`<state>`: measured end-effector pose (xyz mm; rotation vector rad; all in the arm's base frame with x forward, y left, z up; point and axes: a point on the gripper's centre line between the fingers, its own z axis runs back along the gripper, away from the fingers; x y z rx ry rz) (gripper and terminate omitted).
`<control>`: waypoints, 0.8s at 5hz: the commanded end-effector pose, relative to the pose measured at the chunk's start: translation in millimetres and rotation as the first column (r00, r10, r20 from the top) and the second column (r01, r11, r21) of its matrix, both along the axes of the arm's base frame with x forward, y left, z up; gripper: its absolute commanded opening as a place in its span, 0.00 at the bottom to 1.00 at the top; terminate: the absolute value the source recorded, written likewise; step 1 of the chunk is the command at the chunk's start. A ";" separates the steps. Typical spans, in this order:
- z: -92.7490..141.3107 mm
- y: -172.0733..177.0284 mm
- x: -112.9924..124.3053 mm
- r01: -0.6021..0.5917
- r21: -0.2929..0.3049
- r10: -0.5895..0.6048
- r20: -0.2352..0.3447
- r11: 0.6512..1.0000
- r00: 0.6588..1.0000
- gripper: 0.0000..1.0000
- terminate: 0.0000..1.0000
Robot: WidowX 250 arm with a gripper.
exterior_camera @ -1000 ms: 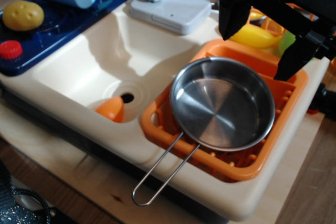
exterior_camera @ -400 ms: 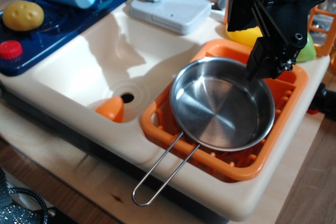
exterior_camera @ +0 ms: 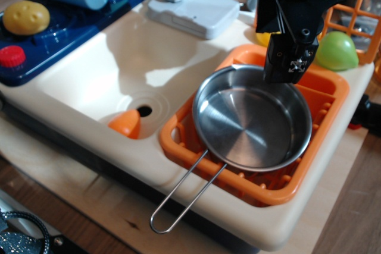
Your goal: Put pan from drying rack into sink
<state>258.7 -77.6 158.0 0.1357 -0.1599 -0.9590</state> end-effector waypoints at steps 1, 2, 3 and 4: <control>-14.1 5.7 0.2 0.039 -0.048 -0.038 0.027 0.998 0.999 1.00 0.00; -27.7 6.6 0.3 0.068 -0.054 -0.066 0.038 0.996 0.997 1.00 0.00; -37.8 6.4 0.0 0.069 -0.062 -0.067 0.037 0.996 0.997 1.00 0.00; -38.3 8.4 2.7 0.077 -0.064 -0.076 0.025 0.995 0.997 0.00 0.00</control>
